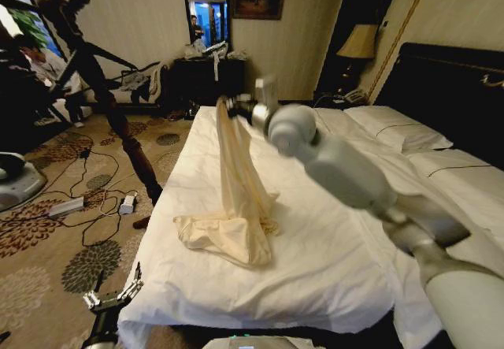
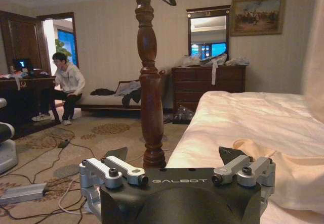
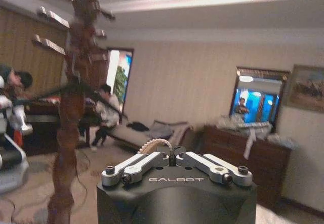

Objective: Pick up the clothes from the bed and hang them on the clothes hanger.

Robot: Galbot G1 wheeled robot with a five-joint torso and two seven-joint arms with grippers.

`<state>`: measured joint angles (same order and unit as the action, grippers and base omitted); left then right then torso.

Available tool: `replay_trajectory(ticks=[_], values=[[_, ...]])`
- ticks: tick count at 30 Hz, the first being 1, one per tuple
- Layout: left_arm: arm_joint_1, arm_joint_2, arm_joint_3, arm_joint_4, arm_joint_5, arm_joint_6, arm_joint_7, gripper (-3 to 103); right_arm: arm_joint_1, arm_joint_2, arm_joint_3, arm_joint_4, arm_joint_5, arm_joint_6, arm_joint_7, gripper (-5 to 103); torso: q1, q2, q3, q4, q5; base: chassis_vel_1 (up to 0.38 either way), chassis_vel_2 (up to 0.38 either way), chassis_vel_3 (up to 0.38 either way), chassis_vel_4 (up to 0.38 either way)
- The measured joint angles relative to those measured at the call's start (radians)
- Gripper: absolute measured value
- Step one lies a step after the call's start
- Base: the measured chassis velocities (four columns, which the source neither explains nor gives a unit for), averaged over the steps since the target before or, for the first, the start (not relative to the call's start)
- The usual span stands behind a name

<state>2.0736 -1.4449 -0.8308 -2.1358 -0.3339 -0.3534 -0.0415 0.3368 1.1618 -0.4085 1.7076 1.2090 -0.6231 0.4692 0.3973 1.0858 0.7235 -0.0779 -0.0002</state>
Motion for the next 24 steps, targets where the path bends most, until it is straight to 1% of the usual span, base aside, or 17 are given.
replay_trajectory(ticks=[2,4,5,7,9,11,13,14,15,16,17,18,19,21,22,23,24], values=[[0.000,0.003,0.008,0.004,-0.001,-0.007,0.000,100,0.078,0.039,-0.012,-0.043,0.039,-0.004,0.006,0,0.000,0.000,0.000,0.0005,-0.0001,0.000,0.000,0.000,0.000],[-0.001,0.007,0.016,0.006,-0.001,-0.011,0.000,100,0.139,0.066,-0.017,-0.078,0.061,-0.011,0.012,0,0.000,0.000,0.000,0.0003,-0.0002,0.000,0.000,0.000,0.000],[-0.001,0.007,0.016,0.006,-0.001,-0.011,0.000,100,0.139,0.066,-0.017,-0.078,0.061,-0.011,0.012,0,0.000,0.000,0.000,0.0003,-0.0002,0.000,0.000,0.000,0.000],[-0.005,0.012,0.025,0.009,0.000,-0.014,0.000,100,0.212,0.091,-0.017,-0.134,0.077,-0.021,0.017,0,0.000,0.000,0.000,0.0002,-0.0002,0.000,0.000,0.000,0.000],[-0.009,0.016,0.030,0.013,0.000,-0.015,0.000,100,0.258,0.096,-0.016,-0.172,0.097,-0.038,0.030,0,0.000,0.000,0.000,0.0001,-0.0002,0.000,0.000,0.000,0.000],[-0.011,0.019,0.032,0.015,0.000,-0.015,0.000,100,0.266,0.085,-0.016,-0.177,0.106,-0.049,0.035,0,0.000,0.000,0.000,0.0005,-0.0004,0.000,0.000,0.000,0.000],[-0.015,0.022,0.036,0.021,0.004,-0.015,0.000,100,0.243,0.028,-0.020,-0.157,0.113,-0.071,0.042,0,0.000,0.000,0.000,0.0007,-0.0004,0.000,0.000,0.000,0.000],[-0.018,0.022,0.039,0.025,0.010,-0.013,0.000,100,0.200,-0.040,-0.023,-0.129,0.112,-0.082,0.045,0,0.000,0.000,0.000,0.0008,-0.0003,0.000,0.000,0.000,0.000],[-0.018,0.022,0.039,0.025,0.010,-0.013,0.000,100,0.200,-0.040,-0.023,-0.129,0.112,-0.082,0.045,0,0.000,0.000,0.000,0.0008,-0.0003,0.000,0.000,0.000,0.000],[-0.019,0.021,0.042,0.027,0.016,-0.011,0.000,100,0.147,-0.112,-0.023,-0.099,0.099,-0.095,0.046,0,0.000,0.000,0.000,-0.0003,0.0004,0.000,0.000,0.000,0.000],[-0.021,0.019,0.044,0.028,0.021,-0.008,0.000,100,0.084,-0.181,-0.022,-0.066,0.070,-0.103,0.039,0,0.000,0.000,0.000,-0.0009,0.0012,0.000,0.000,0.000,0.000],[-0.022,0.017,0.046,0.029,0.025,-0.006,0.001,100,0.035,-0.228,-0.015,-0.046,0.043,-0.107,0.028,0,0.000,0.000,0.000,-0.0011,0.0017,0.000,0.000,0.000,0.000],[-0.022,0.017,0.046,0.029,0.025,-0.006,0.001,100,0.035,-0.228,-0.015,-0.046,0.043,-0.107,0.028,0,0.000,0.000,0.000,-0.0011,0.0017,0.000,0.000,0.000,0.000],[-0.025,0.013,0.051,0.032,0.032,0.003,0.002,100,-0.103,-0.355,0.038,-0.006,-0.035,-0.114,-0.004,0,0.000,0.000,0.000,-0.0001,0.0016,0.000,0.000,0.000,0.000],[-0.028,0.012,0.054,0.035,0.036,0.006,0.002,100,-0.150,-0.404,0.064,0.002,-0.061,-0.115,-0.018,0,0.000,0.000,0.000,0.0006,0.0012,0.000,0.000,0.000,0.000],[-0.031,0.010,0.056,0.038,0.041,0.009,0.001,100,-0.203,-0.459,0.099,0.008,-0.092,-0.115,-0.036,0,0.000,0.000,0.000,0.0007,0.0006,0.000,0.000,0.000,0.000],[-0.031,0.010,0.056,0.038,0.041,0.009,0.001,100,-0.203,-0.459,0.099,0.008,-0.092,-0.115,-0.036,0,0.000,0.000,0.000,0.0007,0.0006,0.000,0.000,0.000,0.000]])
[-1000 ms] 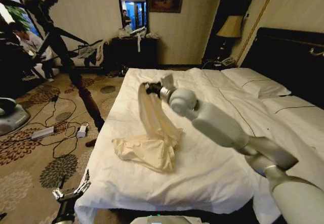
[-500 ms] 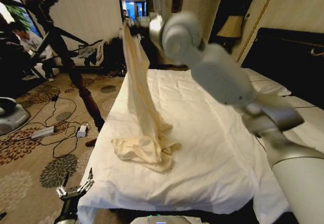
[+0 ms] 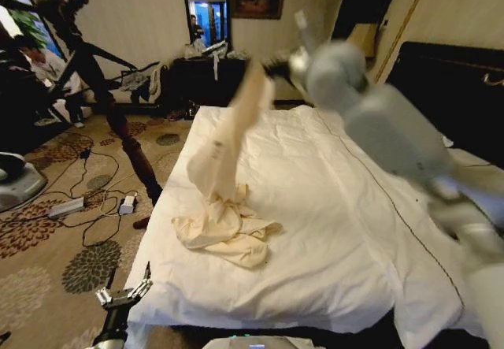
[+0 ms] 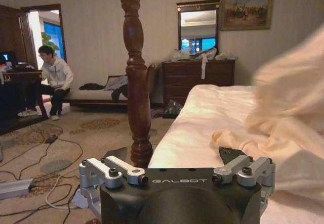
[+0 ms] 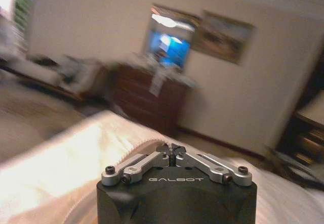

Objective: Pick up the clothes from the bed and hang them on the clothes hanger.

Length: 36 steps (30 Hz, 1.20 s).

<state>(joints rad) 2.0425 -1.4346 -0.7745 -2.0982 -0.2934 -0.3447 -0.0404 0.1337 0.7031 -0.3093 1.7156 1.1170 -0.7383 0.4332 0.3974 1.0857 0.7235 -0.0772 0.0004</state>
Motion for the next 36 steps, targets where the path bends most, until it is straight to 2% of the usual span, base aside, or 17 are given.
replay_trajectory(ticks=[2,4,5,8,10,14,15,16,17,19,23,26,28,30,32,34,36], values=[[-0.007,-0.001,0.007,0.002,0.008,0.006,0.000,100,-0.082,-0.097,0.057,0.007,-0.047,0.000,-0.038,0,0.000,0.000,0.000,-0.0010,0.0008,0.000,0.000,0.000,0.000],[-0.018,-0.002,0.020,0.002,0.017,0.016,0.003,100,-0.175,-0.239,0.117,0.036,-0.061,0.000,-0.070,0,0.000,0.000,0.000,-0.0014,0.0005,0.000,0.000,0.000,0.000],[-0.018,-0.002,0.020,0.002,0.017,0.016,0.003,100,-0.175,-0.239,0.117,0.036,-0.061,0.000,-0.070,0,0.000,0.000,0.000,-0.0014,0.0005,0.000,0.000,0.000,0.000],[-0.027,-0.003,0.026,0.000,0.025,0.024,0.002,100,-0.302,-0.402,0.149,0.084,-0.098,0.015,-0.088,0,0.000,0.000,0.000,-0.0011,-0.0007,0.000,0.000,0.000,0.000],[-0.026,-0.006,0.026,-0.002,0.029,0.025,0.003,100,-0.367,-0.433,0.170,0.082,-0.124,0.035,-0.092,0,-0.001,0.000,-0.001,-0.0011,-0.0012,0.000,0.000,0.000,0.000],[0.002,-0.026,0.013,-0.012,0.043,0.015,0.003,100,-0.507,-0.411,0.201,0.027,-0.177,0.055,-0.099,-3,0.000,0.000,0.000,-0.0012,0.0000,0.000,0.000,0.000,0.000],[0.013,-0.029,0.009,-0.016,0.044,0.009,0.003,100,-0.553,-0.388,0.201,0.013,-0.196,0.054,-0.112,2,0.000,0.000,0.000,0.0000,0.0009,0.000,0.000,0.000,0.000],[0.021,-0.030,0.004,-0.018,0.044,0.005,0.002,100,-0.589,-0.374,0.200,0.006,-0.215,0.049,-0.125,2,0.000,0.000,0.000,0.0004,0.0012,0.000,0.000,0.000,0.000],[0.027,-0.032,0.000,-0.019,0.044,0.002,0.002,100,-0.630,-0.362,0.199,0.002,-0.253,0.045,-0.144,8,0.000,0.000,0.000,0.0005,0.0004,0.000,0.000,0.000,0.000],[0.036,-0.034,-0.008,-0.022,0.043,-0.003,0.002,100,-0.691,-0.347,0.196,-0.010,-0.335,0.044,-0.172,18,0.000,0.000,0.000,-0.0001,-0.0006,0.000,0.000,0.000,0.000],[0.044,-0.037,-0.020,-0.023,0.039,-0.009,0.002,100,-0.744,-0.327,0.210,-0.036,-0.403,0.047,-0.189,29,0.000,0.000,0.000,-0.0011,-0.0001,0.000,0.000,0.000,0.000],[0.048,-0.037,-0.023,-0.019,0.039,-0.011,0.001,100,-0.793,-0.330,0.268,-0.039,-0.401,0.050,-0.192,45,0.000,0.000,0.000,-0.0001,-0.0004,0.000,0.000,0.000,0.000],[0.046,-0.037,-0.024,-0.017,0.039,-0.011,0.000,100,-0.834,-0.344,0.310,-0.012,-0.383,0.052,-0.192,51,0.000,0.000,0.000,-0.0002,-0.0006,0.000,0.000,0.000,0.000],[0.044,-0.041,-0.024,-0.015,0.042,-0.011,0.000,100,-0.909,-0.359,0.372,0.059,-0.336,0.068,-0.194,56,0.000,0.000,0.000,-0.0016,-0.0008,0.000,0.000,0.000,0.000],[0.045,-0.045,-0.025,-0.015,0.043,-0.011,0.000,100,-0.948,-0.359,0.397,0.111,-0.309,0.079,-0.198,61,0.000,0.000,0.000,-0.0017,-0.0007,0.000,0.000,0.000,0.000],[0.048,-0.056,-0.028,-0.014,0.047,-0.014,0.000,100,-1.003,-0.332,0.409,0.226,-0.274,0.114,-0.206,73,0.000,0.000,0.000,-0.0010,-0.0007,0.000,0.000,0.000,0.000],[0.047,-0.063,-0.029,-0.010,0.058,-0.014,0.000,100,-1.038,-0.277,0.389,0.333,-0.267,0.153,-0.195,78,0.000,0.000,0.000,0.0001,-0.0008,0.000,0.000,0.000,0.000]])
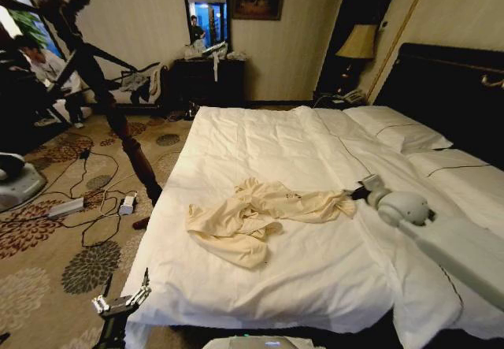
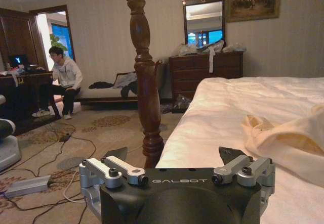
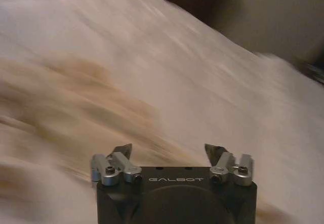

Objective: Pick up the clothes from the bed and hang them on the clothes hanger.

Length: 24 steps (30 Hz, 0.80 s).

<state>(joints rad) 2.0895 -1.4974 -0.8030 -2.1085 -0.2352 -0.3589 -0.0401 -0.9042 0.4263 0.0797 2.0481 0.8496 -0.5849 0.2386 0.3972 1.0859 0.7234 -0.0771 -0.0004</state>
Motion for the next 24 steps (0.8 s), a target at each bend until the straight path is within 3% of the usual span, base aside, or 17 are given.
replay_trajectory(ticks=[2,5,6,8,10,11,12,14,15,16,17,19,24], values=[[-0.001,-0.003,0.000,0.000,0.005,0.001,0.000,100,-0.008,0.036,-0.020,0.040,0.000,0.013,0.006,83,0.000,0.000,0.000,-0.0002,-0.0001,0.000,0.000,0.000,0.000],[-0.001,-0.013,0.000,-0.005,0.019,0.014,0.001,100,-0.039,0.158,-0.079,0.095,-0.022,0.031,0.011,97,0.000,0.000,0.000,-0.0004,0.0003,0.000,0.000,0.000,0.000],[-0.001,-0.013,0.000,-0.005,0.019,0.014,0.001,100,-0.039,0.158,-0.079,0.095,-0.022,0.031,0.011,97,0.000,0.000,0.000,-0.0004,0.0003,0.000,0.000,0.000,0.000],[-0.001,-0.009,-0.005,-0.004,0.019,0.023,0.001,100,-0.074,0.224,-0.090,0.097,-0.003,0.032,0.014,99,0.000,0.000,0.000,-0.0011,0.0001,0.000,0.000,0.000,0.000],[0.002,-0.004,-0.010,0.002,0.019,0.025,0.001,100,-0.096,0.284,-0.092,0.089,0.107,0.026,0.044,100,0.000,0.000,0.000,-0.0012,0.0001,0.000,0.000,0.000,0.000],[0.002,-0.004,-0.010,0.002,0.019,0.025,0.001,100,-0.096,0.284,-0.092,0.089,0.107,0.026,0.044,100,0.000,0.000,0.000,-0.0012,0.0001,0.000,0.000,0.000,0.000],[0.005,-0.001,-0.012,0.005,0.019,0.025,0.001,100,-0.100,0.318,-0.092,0.089,0.220,0.015,0.088,100,0.000,0.000,0.000,-0.0010,0.0000,0.000,0.000,0.000,0.000],[0.011,-0.001,-0.014,0.008,0.021,0.025,0.002,100,-0.092,0.414,-0.082,0.106,0.498,-0.012,0.249,100,0.000,0.000,0.000,-0.0010,0.0003,0.000,0.000,0.000,0.000],[0.011,-0.001,-0.014,0.008,0.021,0.025,0.002,100,-0.092,0.414,-0.082,0.106,0.498,-0.012,0.249,100,0.000,0.000,0.000,-0.0010,0.0003,0.000,0.000,0.000,0.000],[0.015,-0.003,-0.014,0.008,0.021,0.024,0.002,100,-0.081,0.461,-0.073,0.103,0.616,-0.011,0.306,100,0.000,0.000,0.000,-0.0006,0.0002,0.000,0.000,0.000,0.000],[0.018,-0.007,-0.015,0.008,0.023,0.023,0.002,100,-0.076,0.493,-0.068,0.092,0.672,-0.005,0.330,100,0.000,0.000,0.000,-0.0001,-0.0001,0.000,0.000,0.000,0.000],[0.024,-0.015,-0.015,0.008,0.029,0.019,0.002,100,-0.083,0.565,-0.051,0.049,0.729,0.011,0.353,100,0.000,0.000,0.000,-0.0005,0.0001,0.000,0.000,0.000,0.000],[0.033,-0.026,-0.014,0.009,0.041,0.011,0.002,100,-0.093,0.669,-0.045,-0.043,0.734,0.016,0.349,100,0.000,0.000,0.000,-0.0007,0.0002,0.000,0.000,0.000,0.000]])
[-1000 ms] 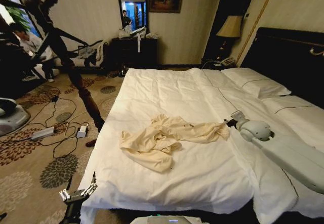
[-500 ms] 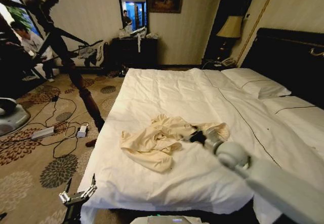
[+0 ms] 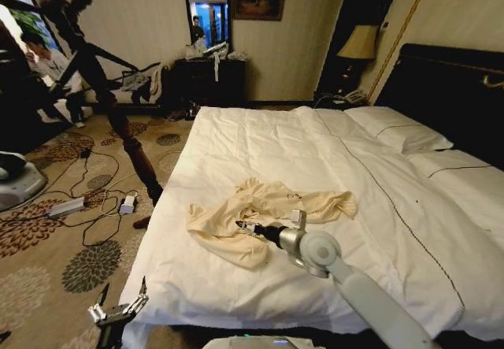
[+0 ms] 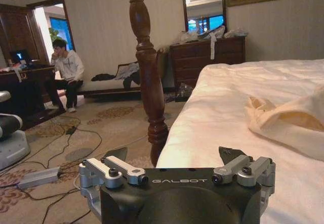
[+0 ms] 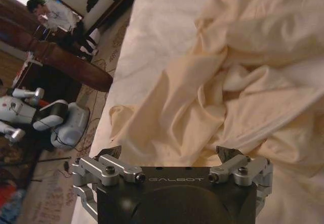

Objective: Pick up the clothes from the bed and hang them on the clothes hanger.

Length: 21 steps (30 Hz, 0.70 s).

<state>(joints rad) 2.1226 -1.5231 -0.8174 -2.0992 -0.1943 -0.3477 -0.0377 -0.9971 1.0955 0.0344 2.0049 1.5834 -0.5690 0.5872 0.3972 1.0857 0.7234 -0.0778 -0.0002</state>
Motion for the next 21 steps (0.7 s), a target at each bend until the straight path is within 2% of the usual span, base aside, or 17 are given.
replay_trajectory(ticks=[6,9,21], values=[[-0.004,-0.001,0.000,-0.001,0.004,0.002,0.000,100,0.038,0.099,-0.019,-0.125,-0.015,-0.007,-0.009,100,0.000,0.000,0.000,-0.0001,0.0001,0.000,0.000,0.000,0.000],[-0.003,-0.001,0.000,0.000,0.003,0.002,0.000,100,0.053,0.125,-0.028,-0.152,-0.021,-0.013,-0.013,100,0.000,0.000,0.000,0.0001,0.0000,0.000,0.000,0.000,0.000],[-0.001,0.003,-0.017,0.006,-0.012,-0.001,0.000,100,0.051,0.152,-0.062,-0.209,-0.101,-0.057,-0.013,100,0.000,0.000,0.000,-0.0002,0.0002,0.000,0.000,0.000,0.000]])
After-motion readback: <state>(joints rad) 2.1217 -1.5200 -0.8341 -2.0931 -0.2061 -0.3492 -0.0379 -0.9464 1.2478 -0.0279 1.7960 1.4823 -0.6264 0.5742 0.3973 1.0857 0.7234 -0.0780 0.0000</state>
